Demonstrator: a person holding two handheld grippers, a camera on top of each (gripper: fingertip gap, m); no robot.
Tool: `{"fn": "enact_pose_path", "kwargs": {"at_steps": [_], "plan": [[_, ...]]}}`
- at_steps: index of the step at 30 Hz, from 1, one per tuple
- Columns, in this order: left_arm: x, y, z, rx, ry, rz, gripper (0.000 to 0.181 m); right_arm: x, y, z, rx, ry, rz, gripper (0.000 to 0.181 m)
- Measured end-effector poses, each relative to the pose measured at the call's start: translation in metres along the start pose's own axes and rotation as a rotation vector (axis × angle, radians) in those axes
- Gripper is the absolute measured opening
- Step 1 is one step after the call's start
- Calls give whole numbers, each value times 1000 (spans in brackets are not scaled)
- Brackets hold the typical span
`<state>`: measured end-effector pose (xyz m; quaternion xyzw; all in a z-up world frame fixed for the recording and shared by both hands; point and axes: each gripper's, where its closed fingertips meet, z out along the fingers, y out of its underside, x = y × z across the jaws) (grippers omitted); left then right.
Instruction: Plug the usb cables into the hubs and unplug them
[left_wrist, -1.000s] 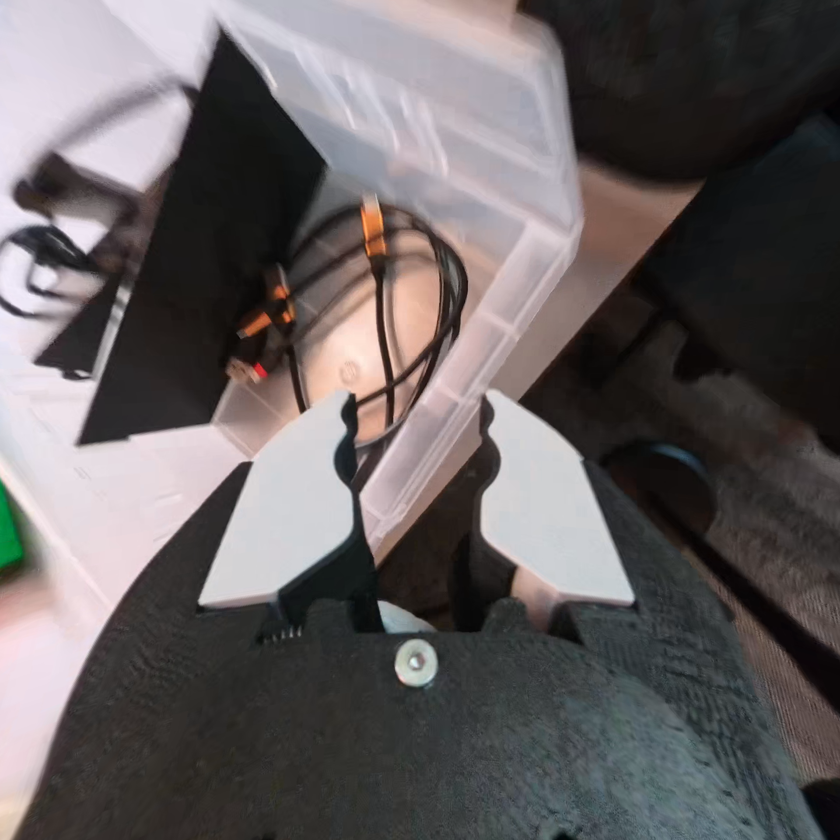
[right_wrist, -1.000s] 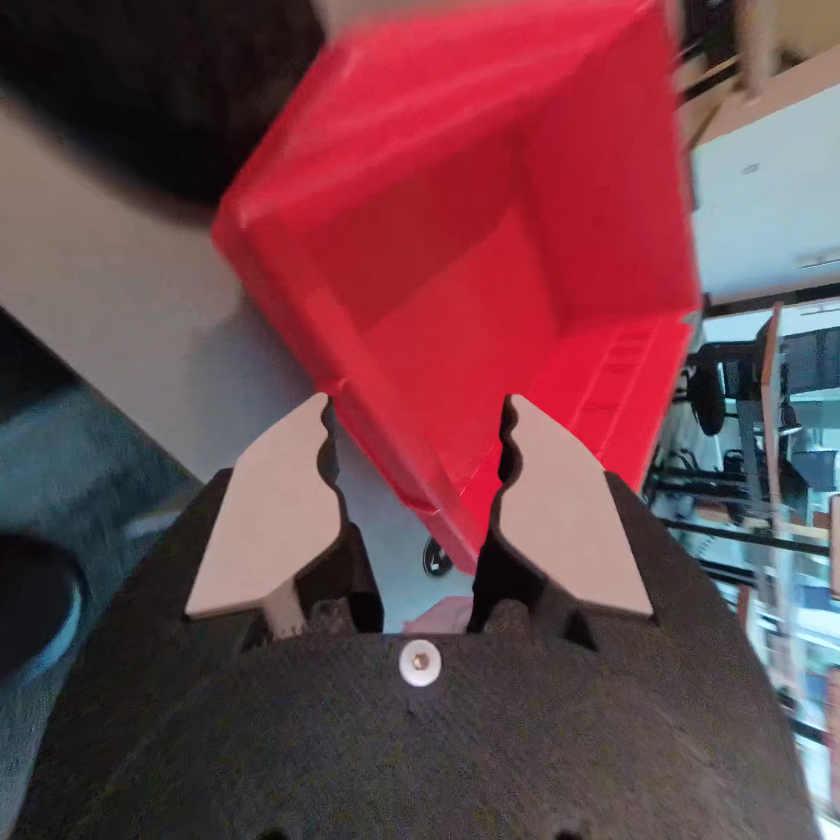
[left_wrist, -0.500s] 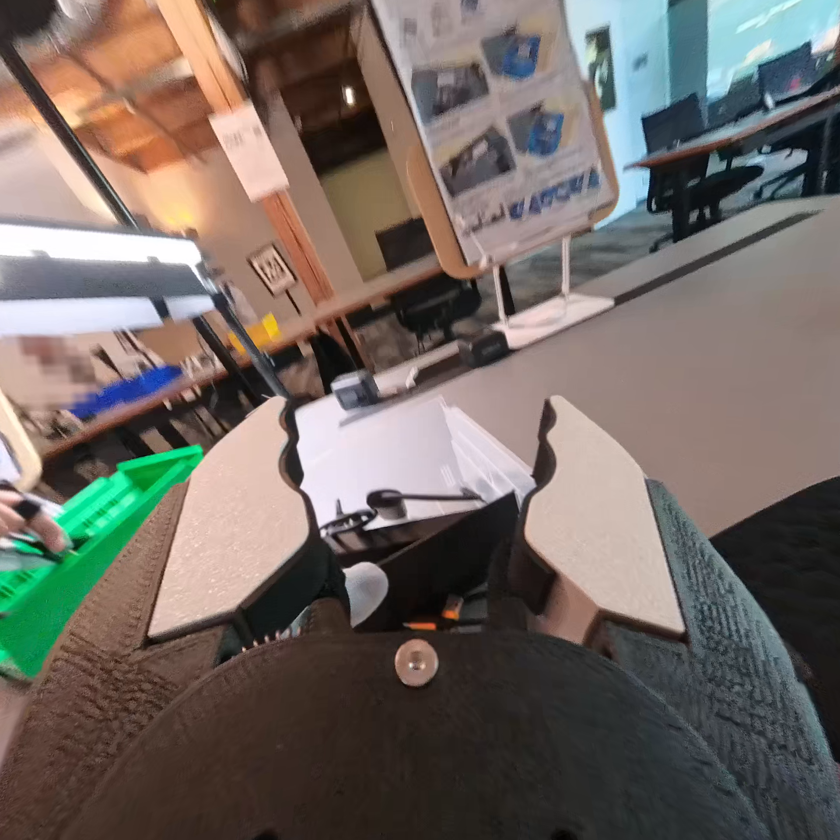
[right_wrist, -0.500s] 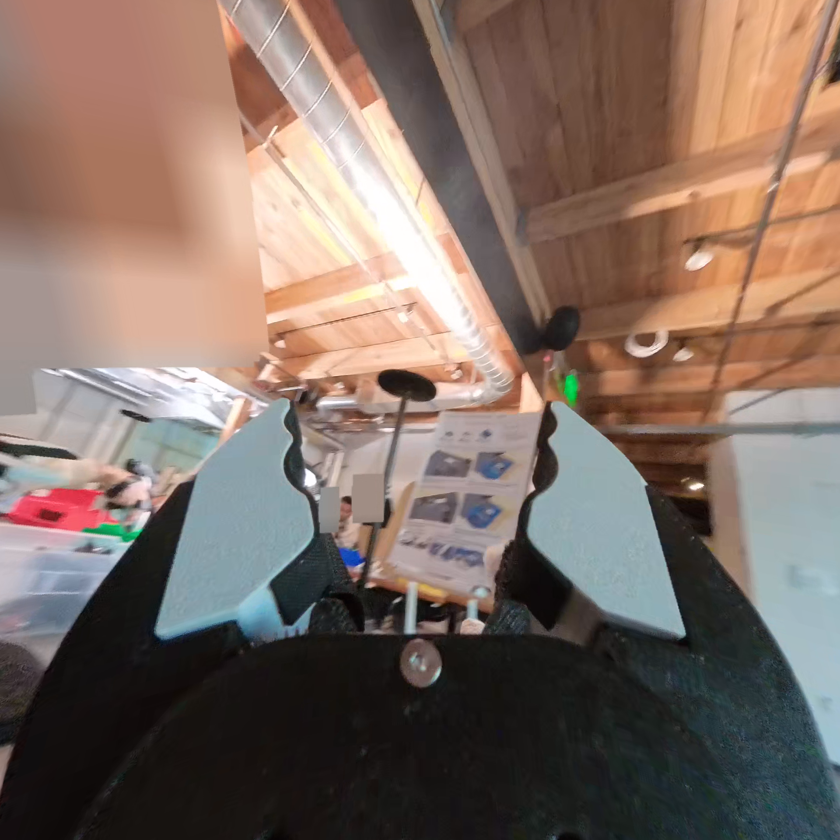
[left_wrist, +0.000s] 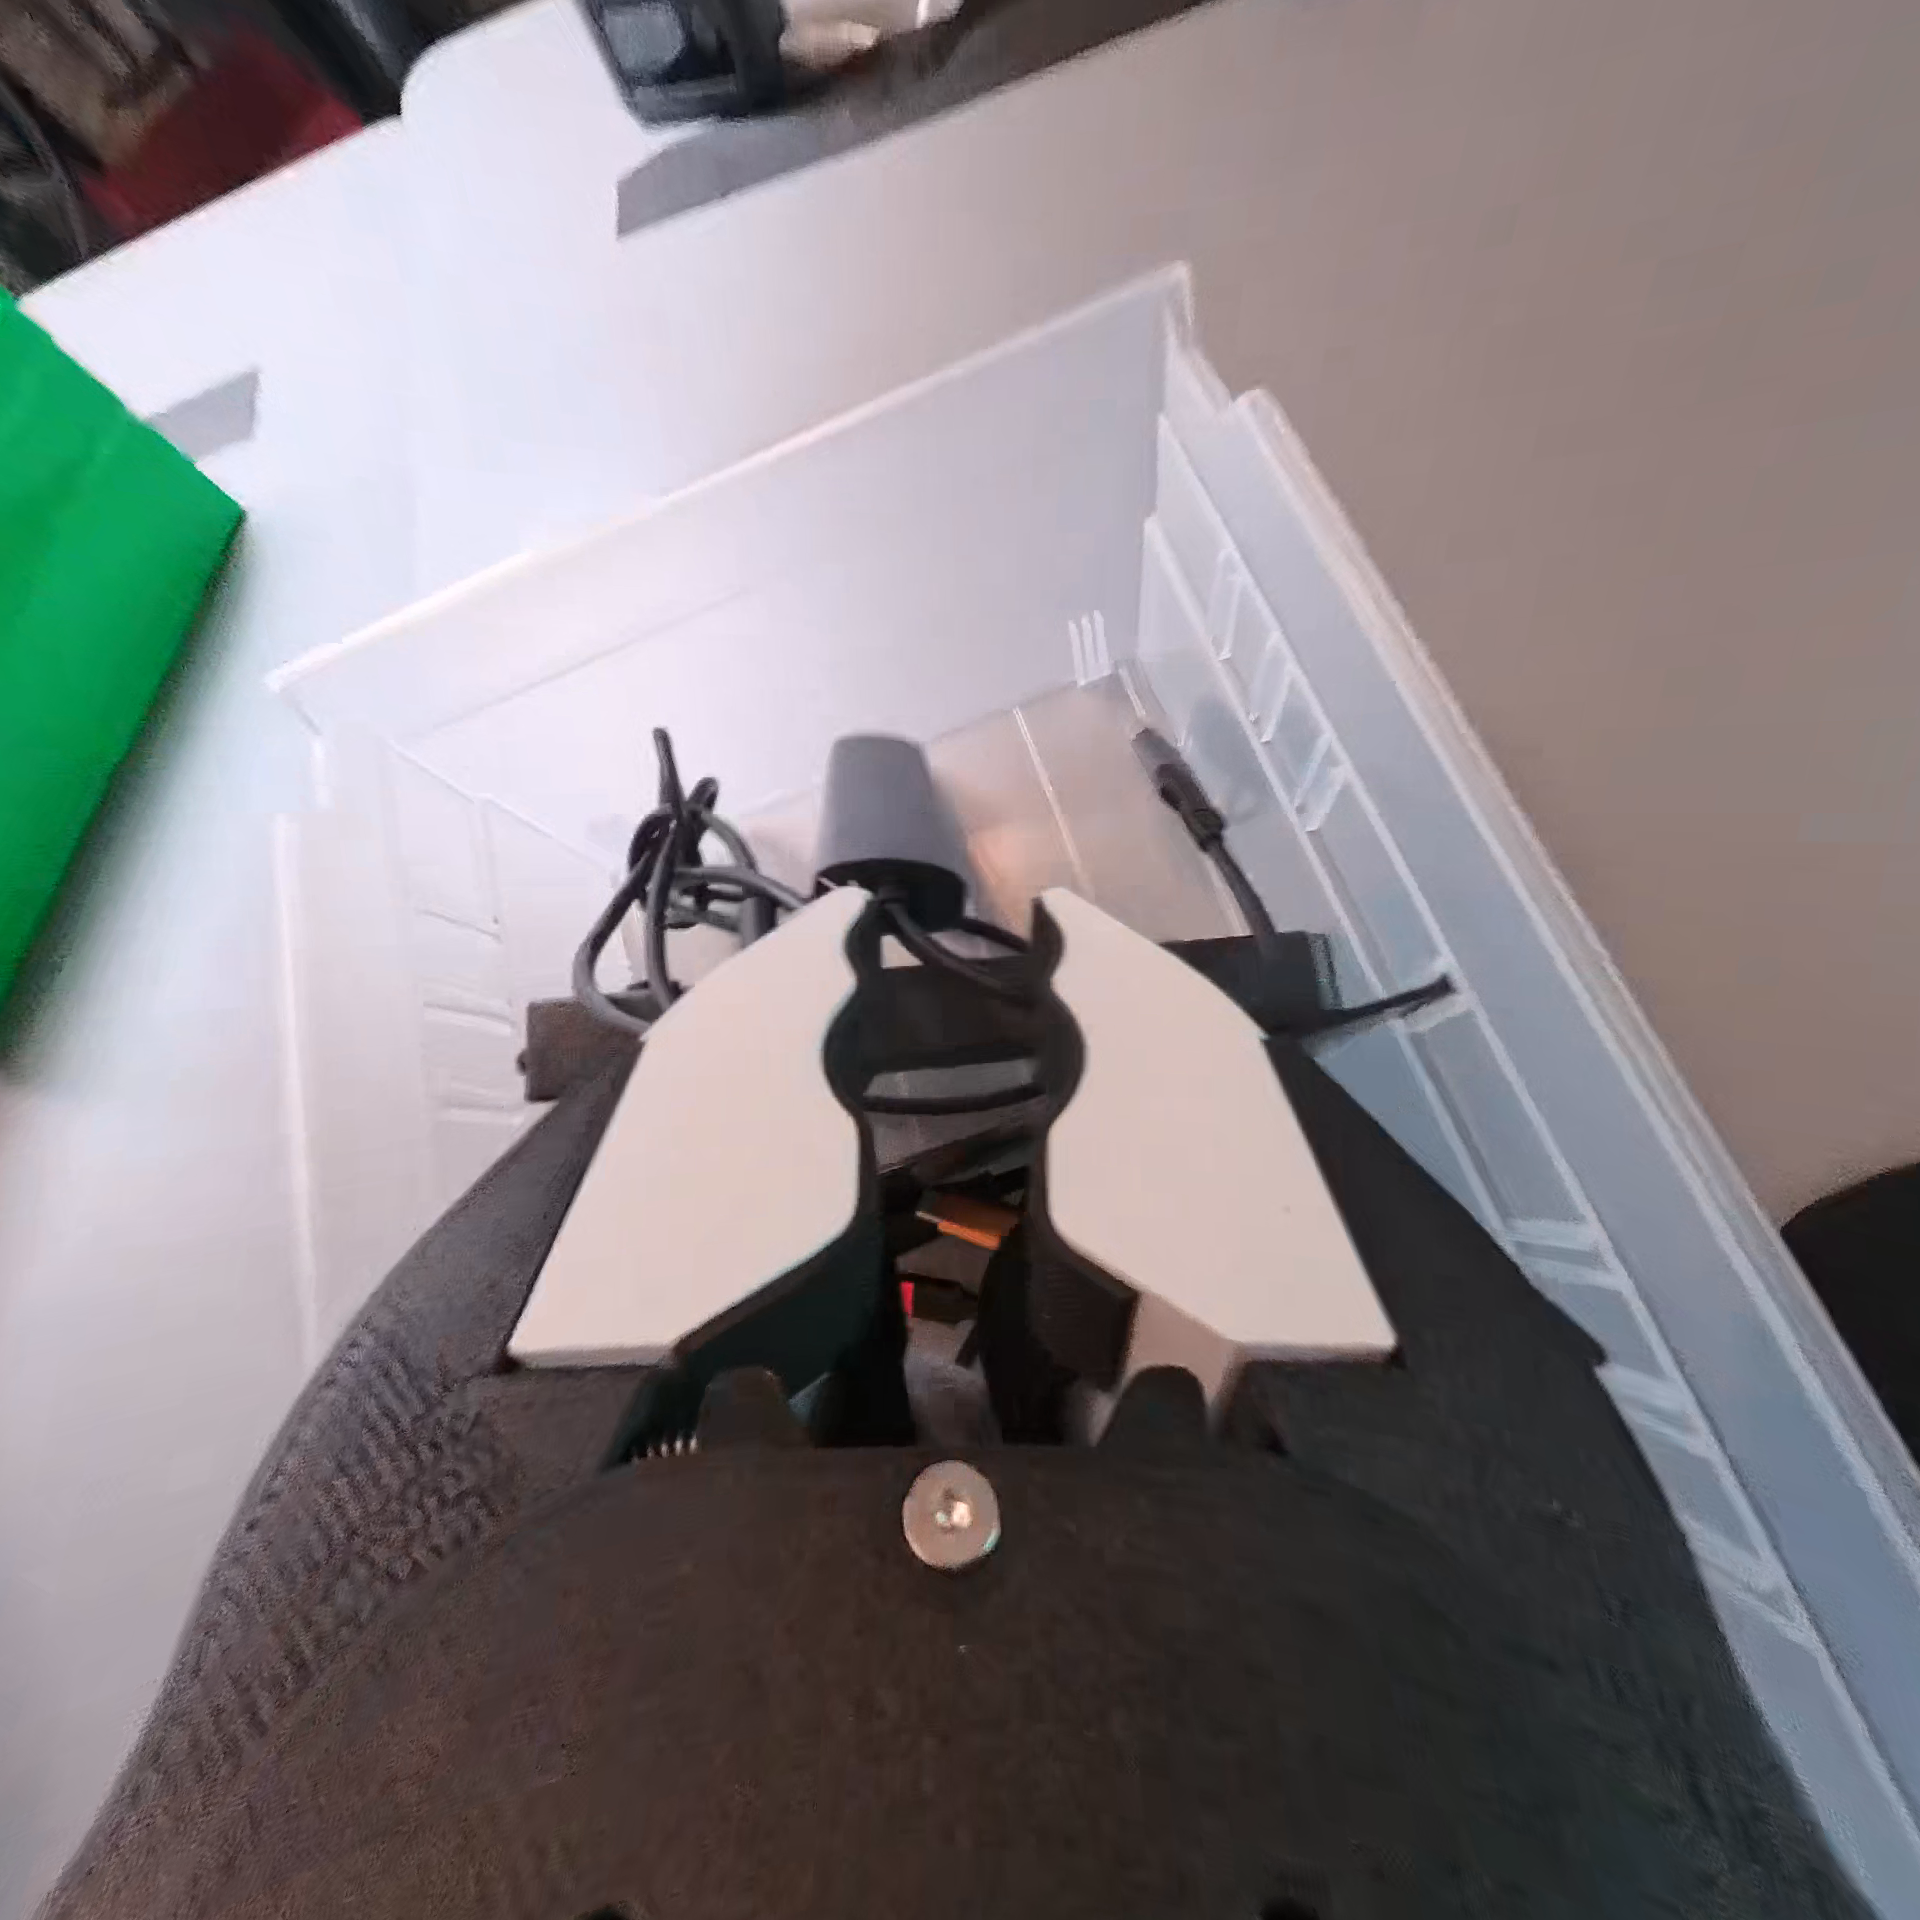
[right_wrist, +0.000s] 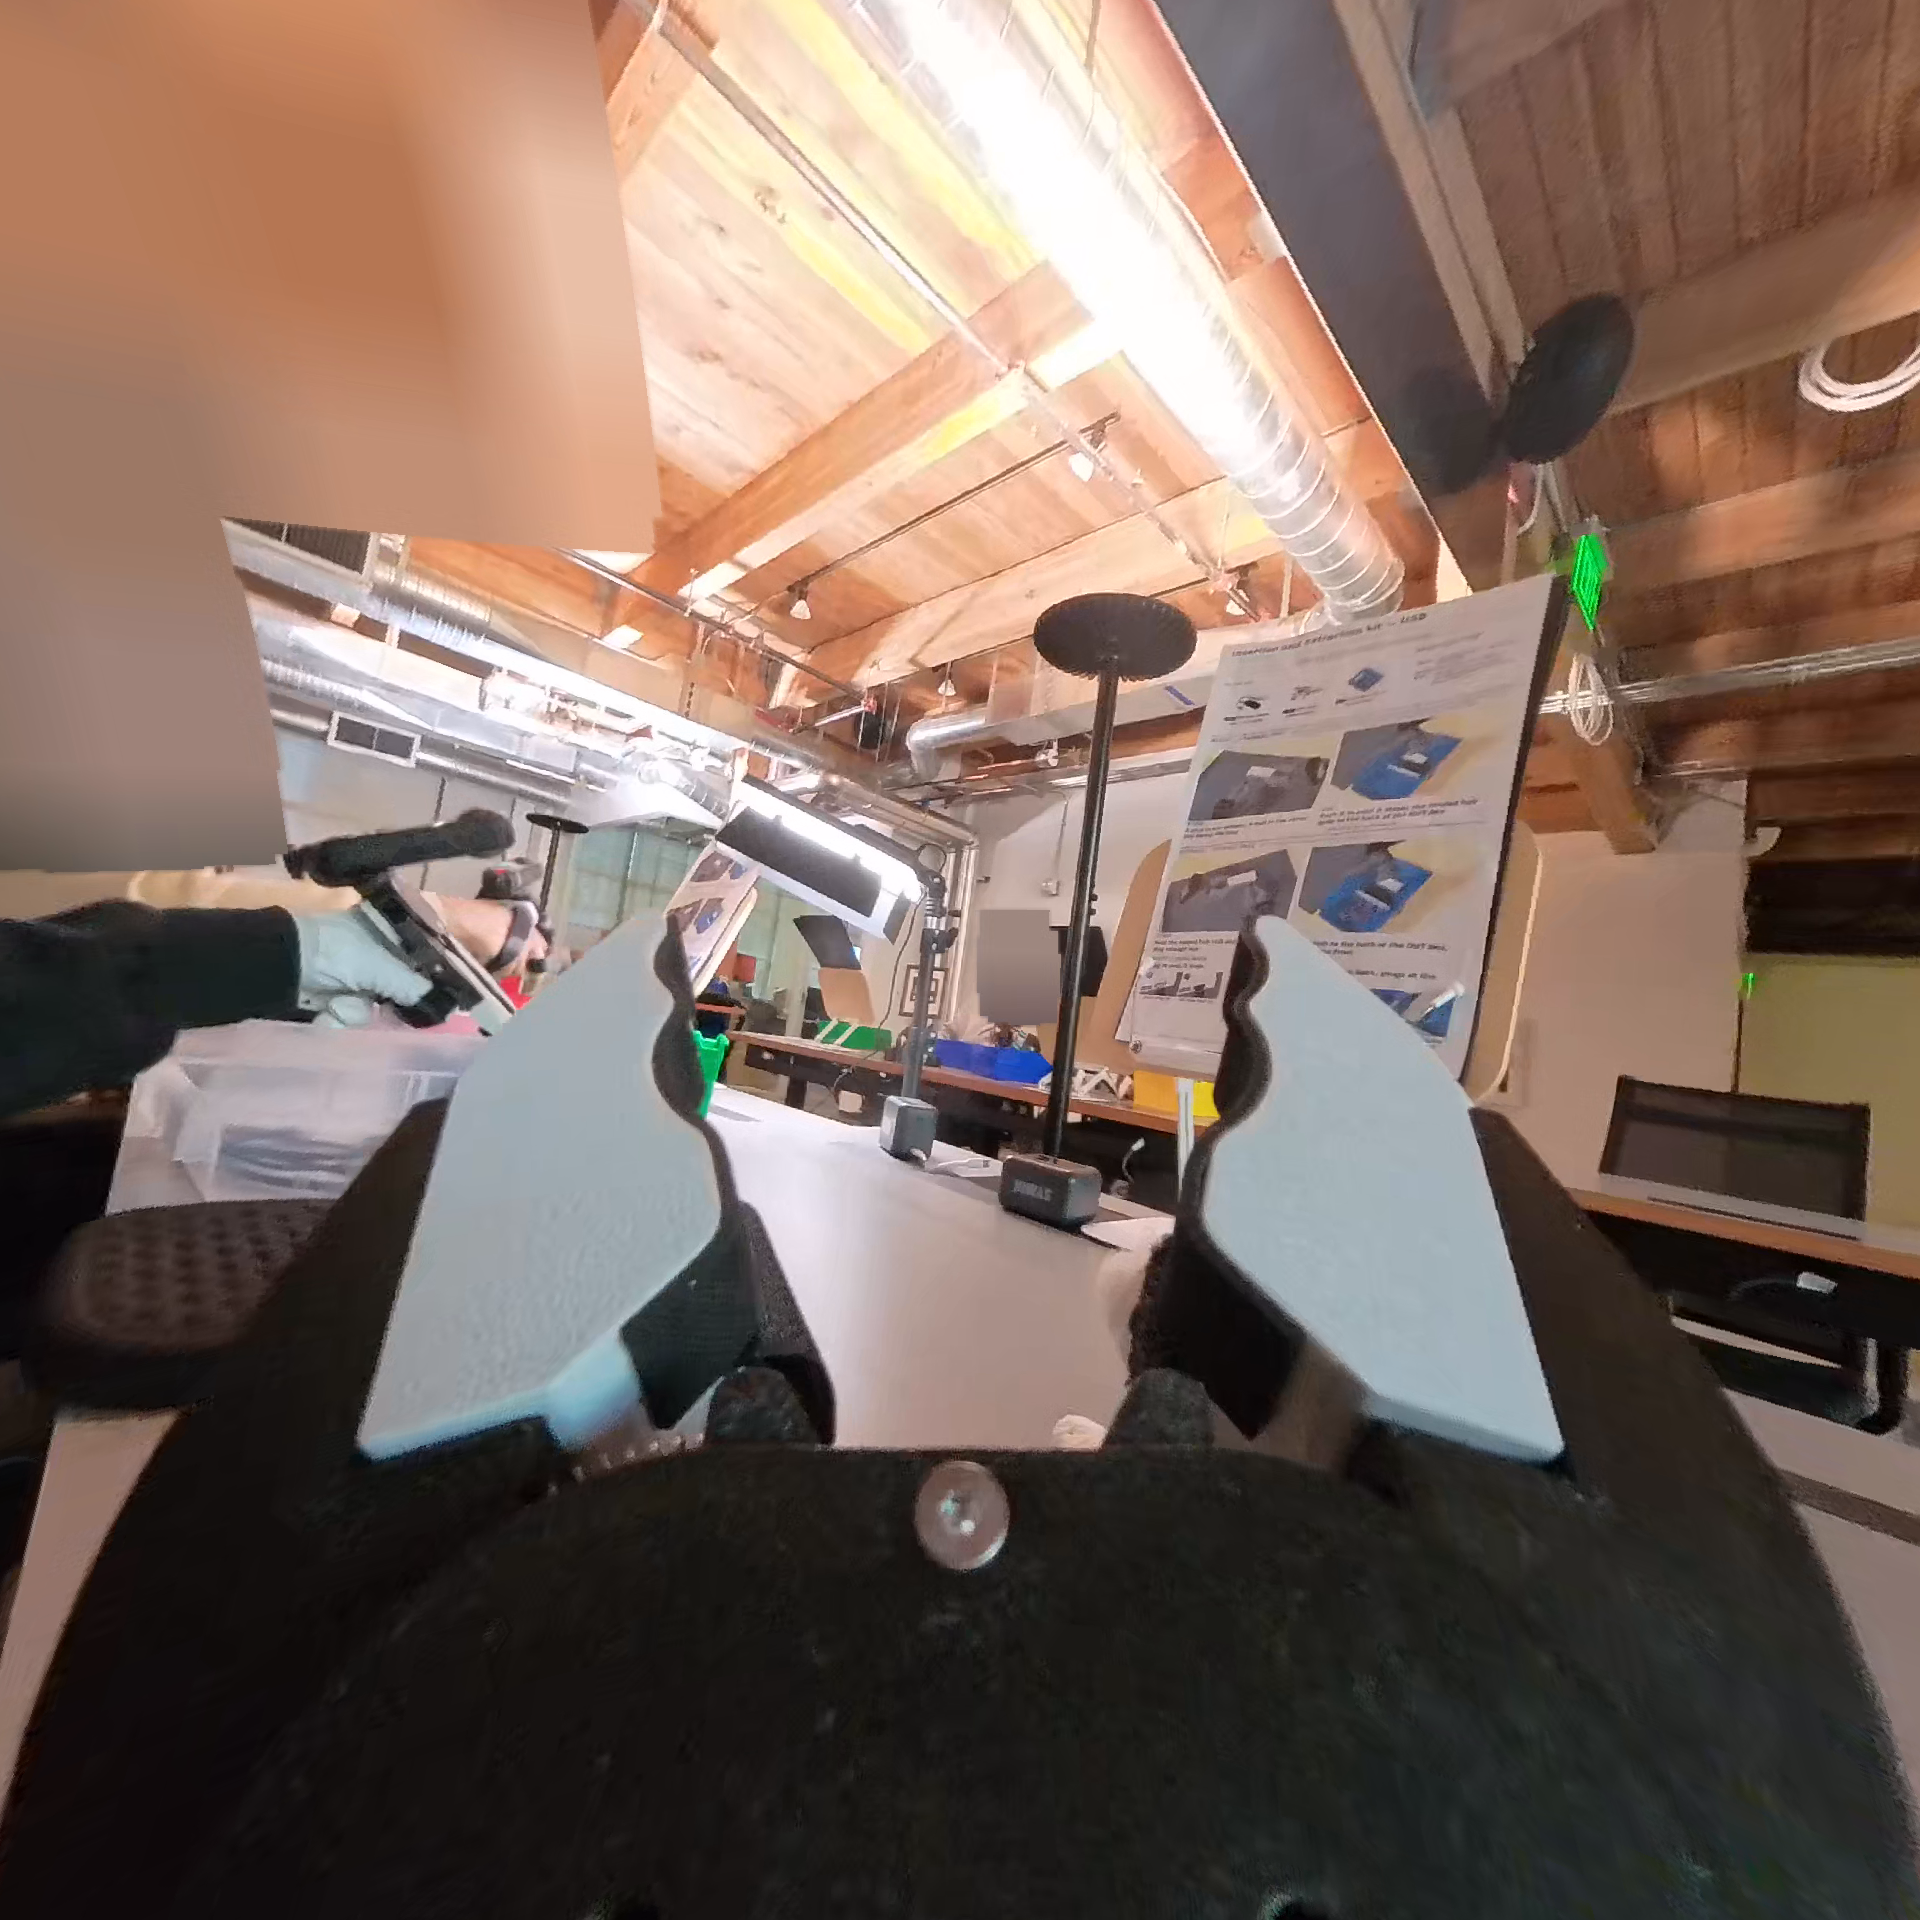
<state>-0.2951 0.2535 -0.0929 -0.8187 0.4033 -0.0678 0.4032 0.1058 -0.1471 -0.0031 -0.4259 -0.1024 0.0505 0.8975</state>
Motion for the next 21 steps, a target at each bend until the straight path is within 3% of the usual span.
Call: {"fn": "enact_pose_path", "kwargs": {"at_steps": [1,5,10,13,16,21], "plan": [[-5,3,1,-39,-37,5,13,2,-1,-1,5,7,2,98],[-12,1,0,-81,-92,42,0,1,1,0,-2,5,-4,97],[-12,-22,-15,29,-140,100,0,-6,7,2,-33,-21,-44,97],[-12,-28,-21,19,-123,113,0,-8,9,2,-45,-31,-51,96],[-6,-18,-9,-160,23,65,35,-9,11,3,-54,-36,-48,95],[-12,-9,20,-464,115,87,34,-11,13,3,-64,-44,-65,94]]}}
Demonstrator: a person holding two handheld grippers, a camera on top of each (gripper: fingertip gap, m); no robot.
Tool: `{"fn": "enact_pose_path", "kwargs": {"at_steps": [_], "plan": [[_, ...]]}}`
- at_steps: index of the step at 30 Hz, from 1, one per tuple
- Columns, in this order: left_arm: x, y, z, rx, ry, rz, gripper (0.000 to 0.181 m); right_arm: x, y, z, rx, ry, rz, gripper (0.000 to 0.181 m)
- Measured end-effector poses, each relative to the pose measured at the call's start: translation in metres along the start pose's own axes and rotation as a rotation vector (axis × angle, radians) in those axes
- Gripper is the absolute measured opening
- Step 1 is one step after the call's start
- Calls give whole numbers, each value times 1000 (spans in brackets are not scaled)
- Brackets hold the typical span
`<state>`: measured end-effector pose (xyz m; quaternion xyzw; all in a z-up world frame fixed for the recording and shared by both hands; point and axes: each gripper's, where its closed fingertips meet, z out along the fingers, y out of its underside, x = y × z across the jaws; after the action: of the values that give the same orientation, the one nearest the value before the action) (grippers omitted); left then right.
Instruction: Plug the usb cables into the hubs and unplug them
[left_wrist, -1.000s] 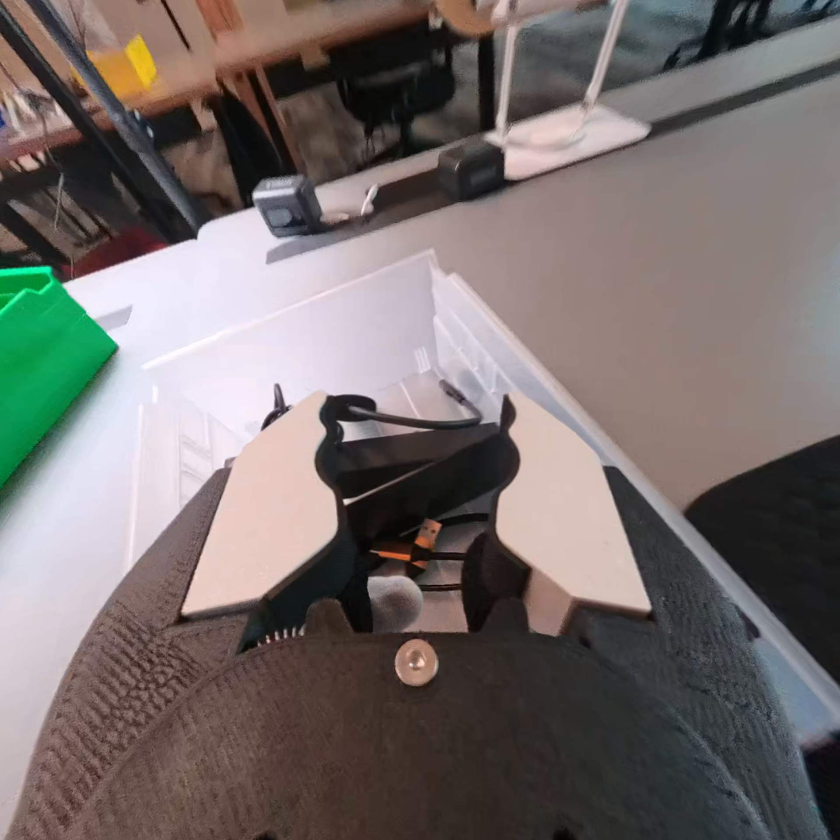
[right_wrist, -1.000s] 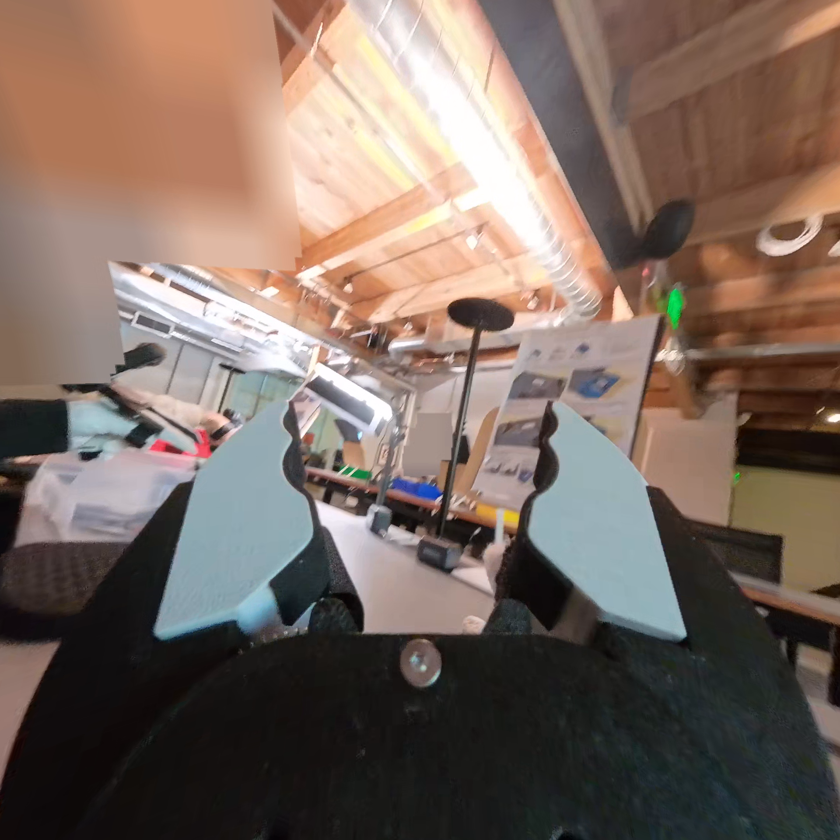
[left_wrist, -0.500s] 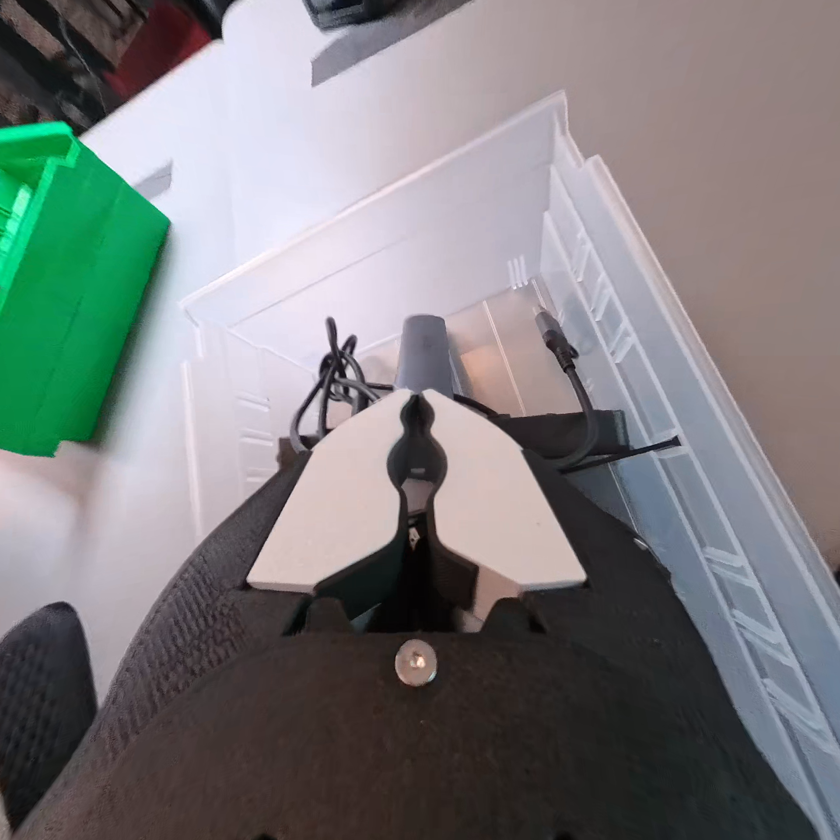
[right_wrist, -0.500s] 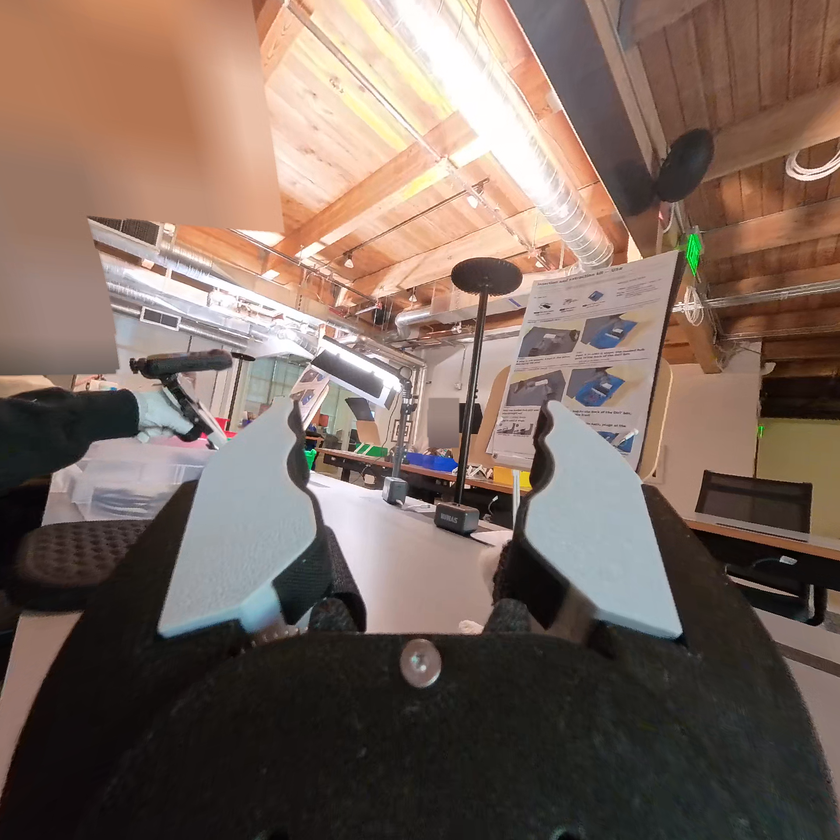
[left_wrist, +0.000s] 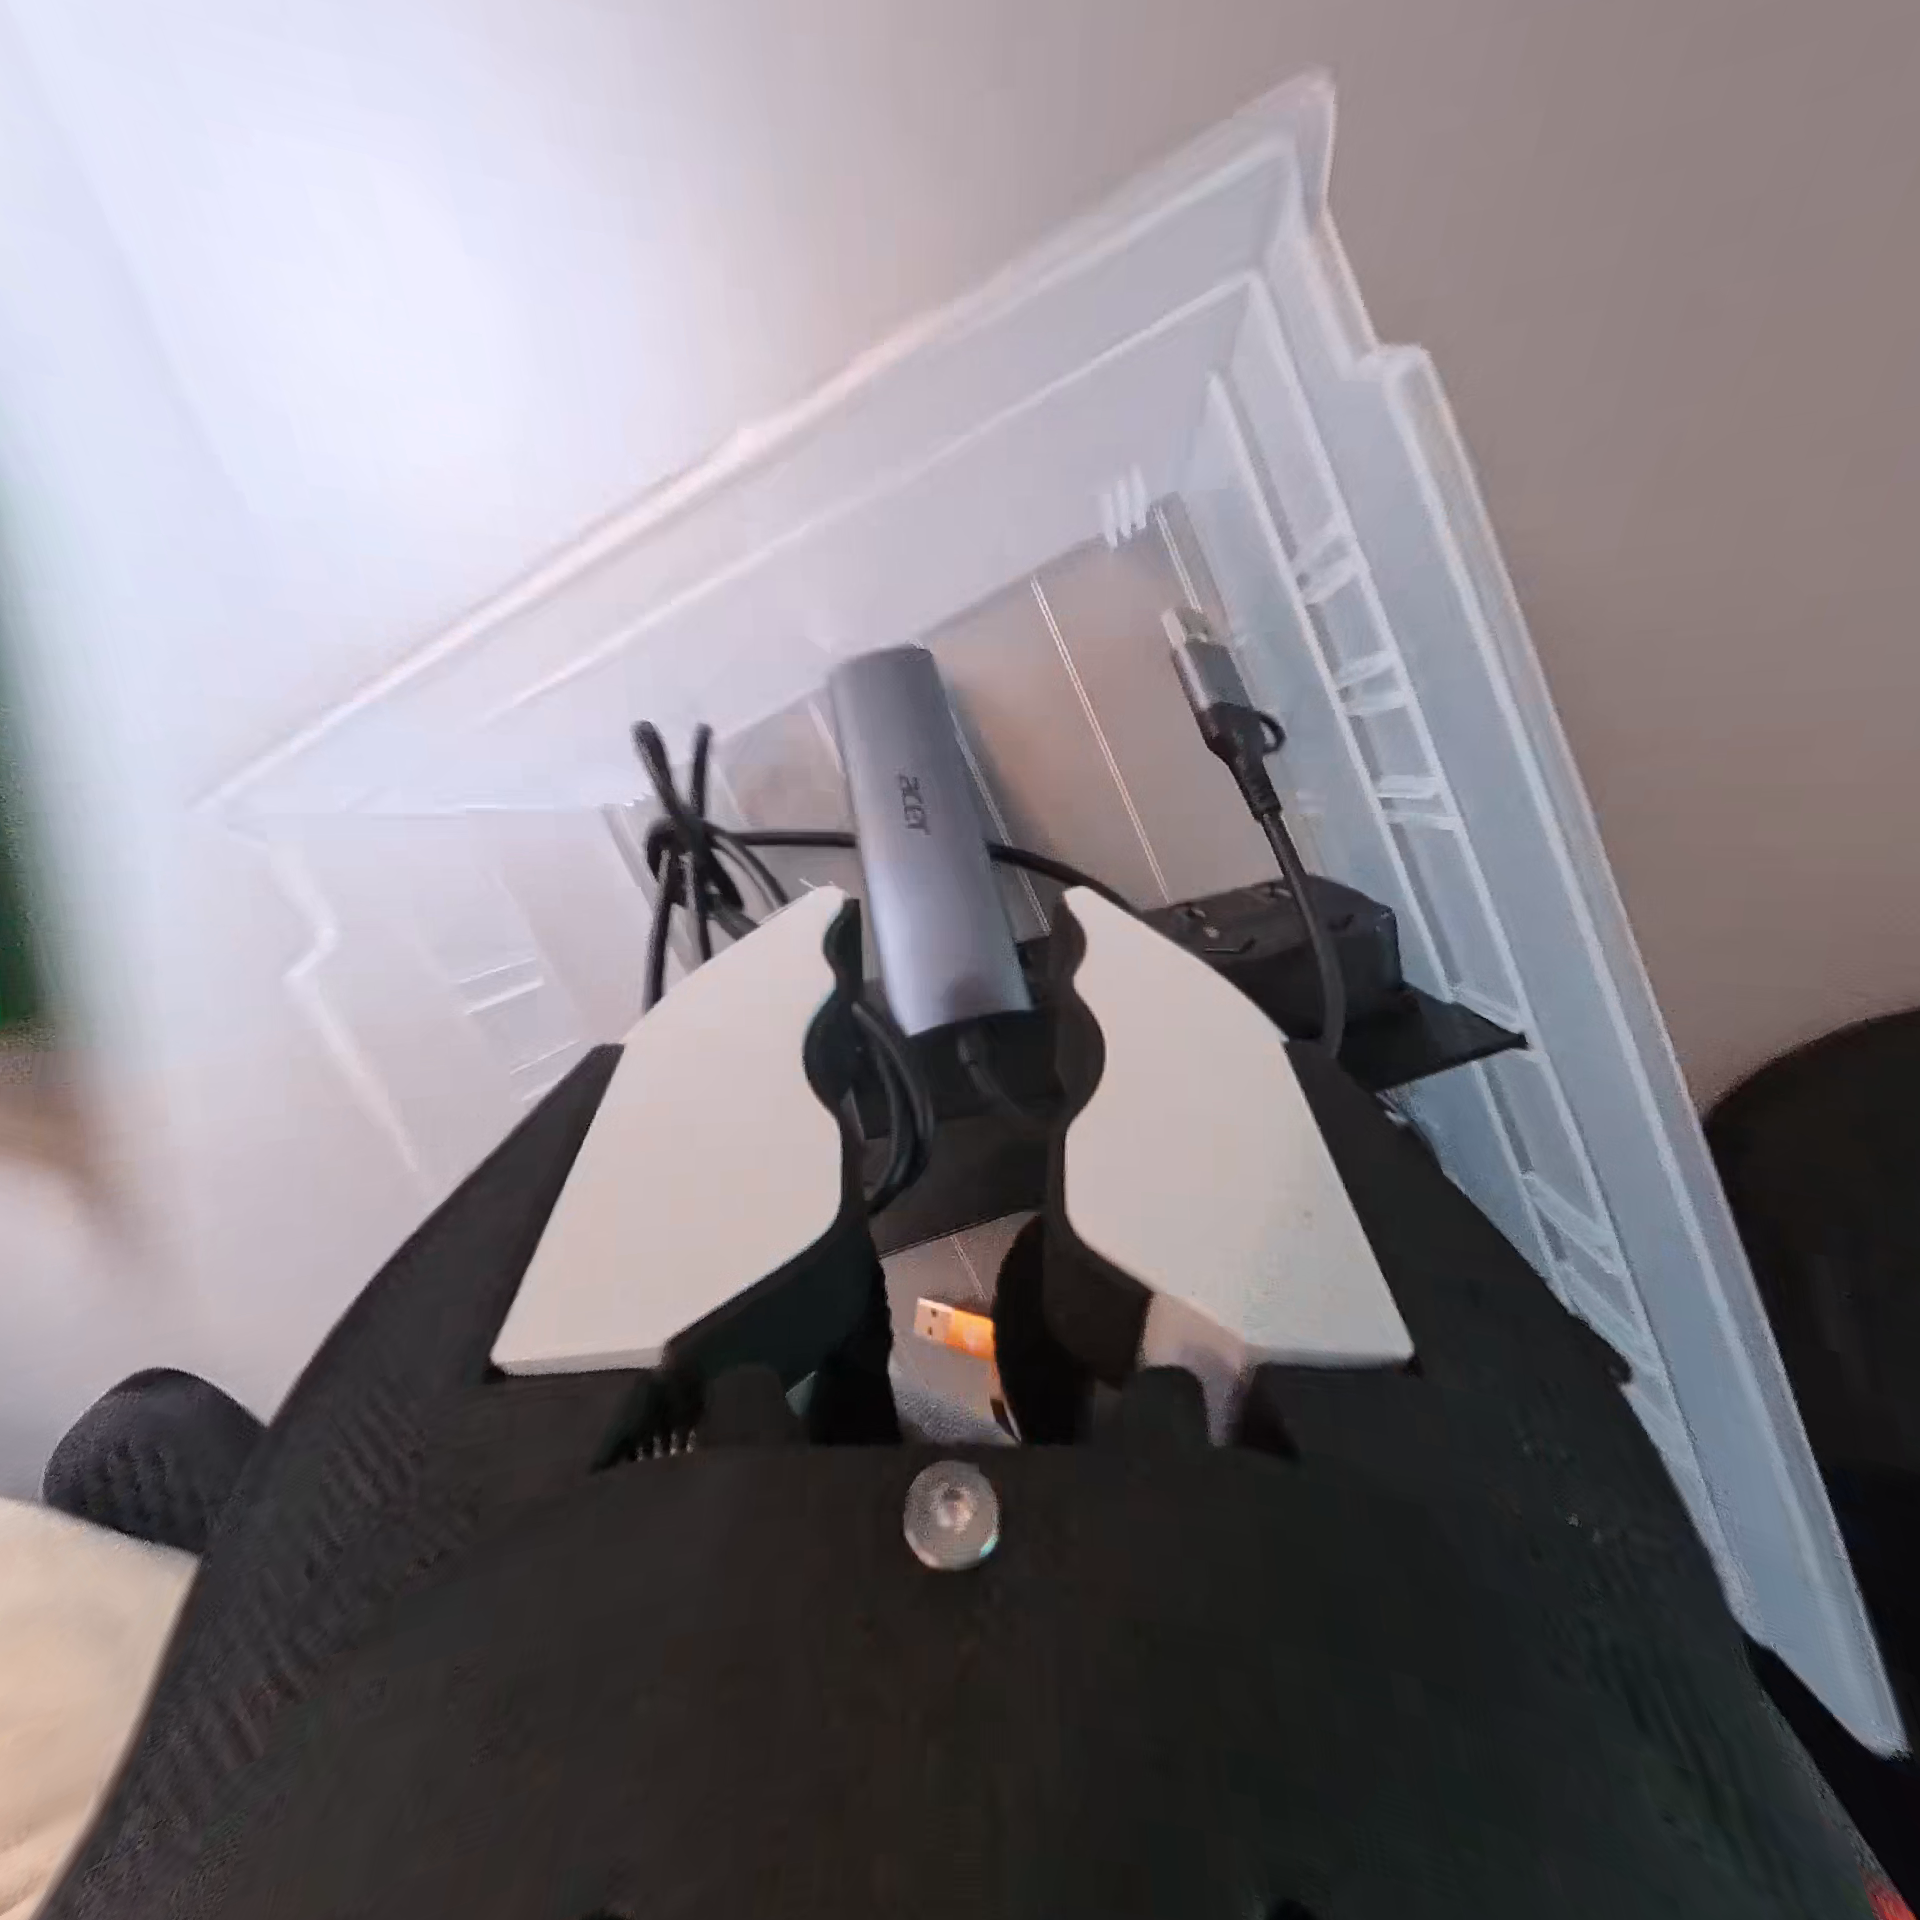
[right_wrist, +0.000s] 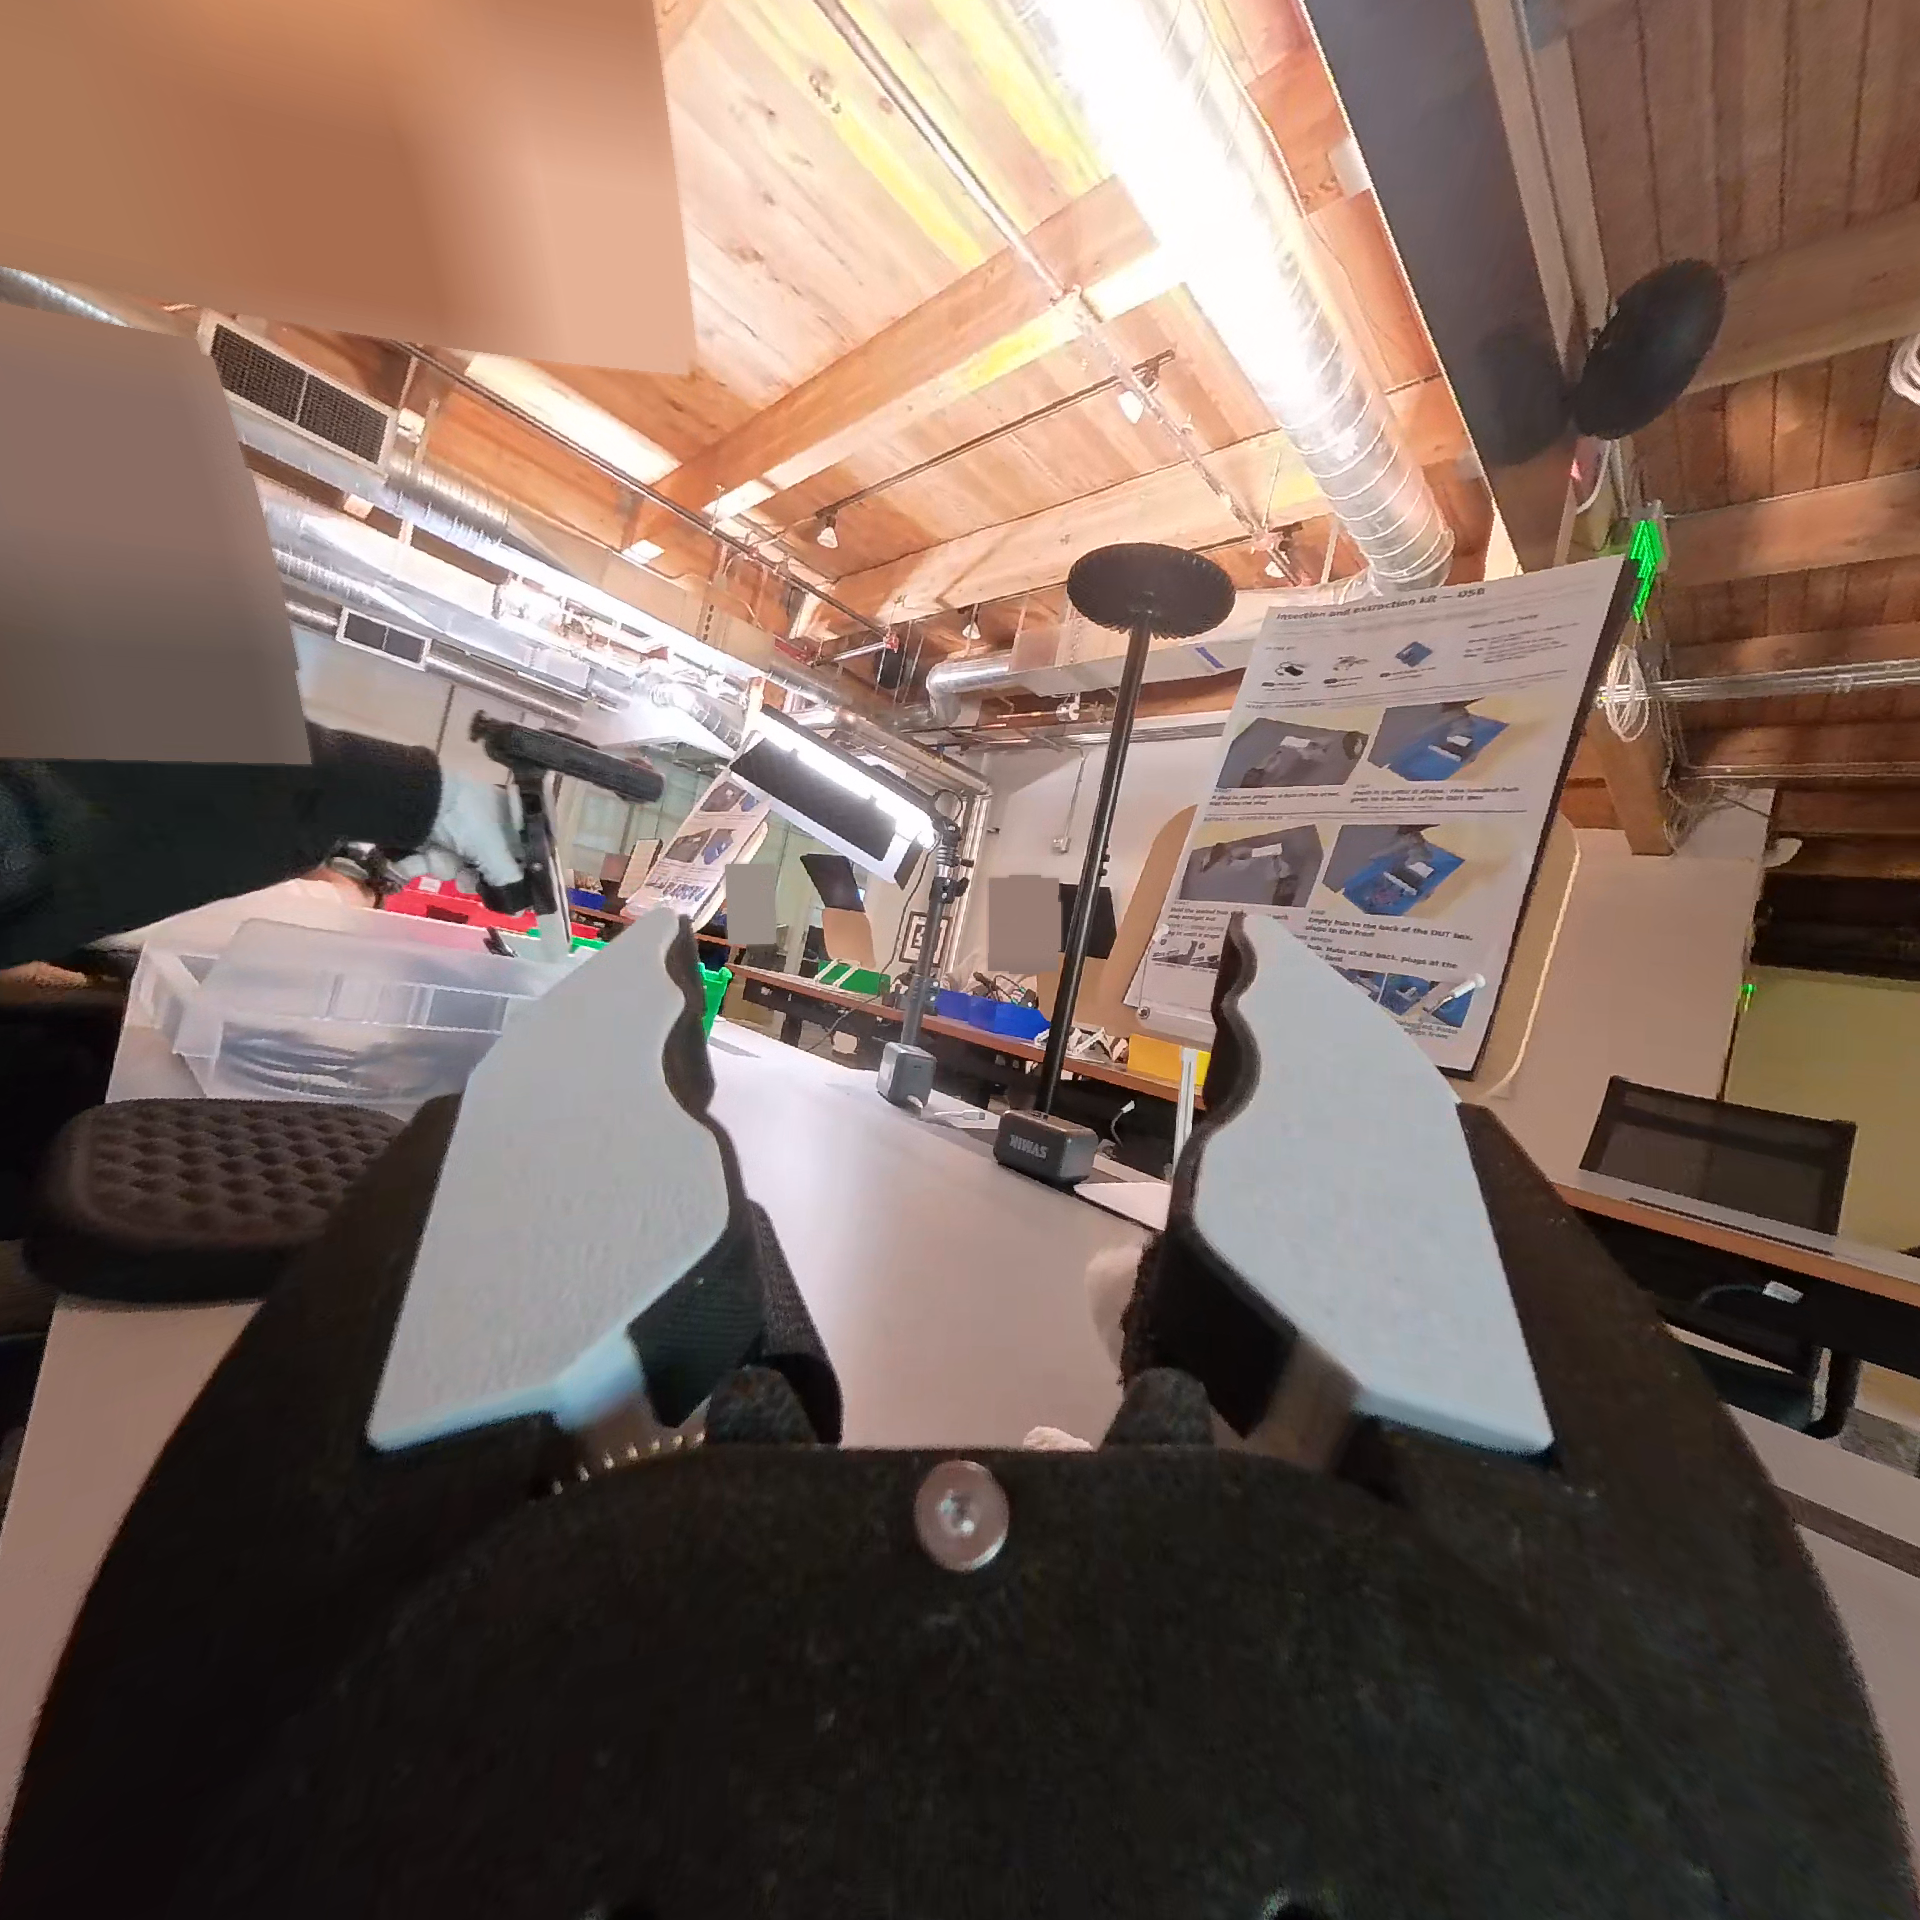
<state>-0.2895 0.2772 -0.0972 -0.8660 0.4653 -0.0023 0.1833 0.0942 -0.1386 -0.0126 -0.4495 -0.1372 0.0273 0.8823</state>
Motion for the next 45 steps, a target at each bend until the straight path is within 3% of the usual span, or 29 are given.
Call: {"fn": "enact_pose_path", "kwargs": {"at_steps": [5,11,16,20,26,30,36,38,40,43,45], "plan": [[-8,4,21,-265,6,22,30,-1,1,0,-6,-5,-7,94],[-6,20,40,-471,18,39,35,-2,1,0,-4,-10,-7,94],[-10,23,44,-508,-35,63,35,-4,3,1,-14,-20,-20,94],[-13,17,32,-435,-54,57,34,-6,4,1,-22,-26,-30,93],[-19,-20,-28,-52,-66,6,33,-8,6,1,-31,-31,-40,93],[-17,-52,-87,333,-157,23,33,-9,7,2,-38,-37,-47,92],[37,-79,-167,918,-138,56,33,-12,8,2,-50,-50,-60,91],[68,-81,-189,1121,-44,53,33,-14,9,2,-57,-55,-66,91],[108,-79,-208,1316,138,34,32,-15,10,2,-63,-61,-74,90],[173,-71,-227,1572,498,-11,32,-18,12,3,-71,-71,-82,90],[212,-65,-229,1661,799,-61,33,-18,12,3,-74,-75,-85,89]]}}
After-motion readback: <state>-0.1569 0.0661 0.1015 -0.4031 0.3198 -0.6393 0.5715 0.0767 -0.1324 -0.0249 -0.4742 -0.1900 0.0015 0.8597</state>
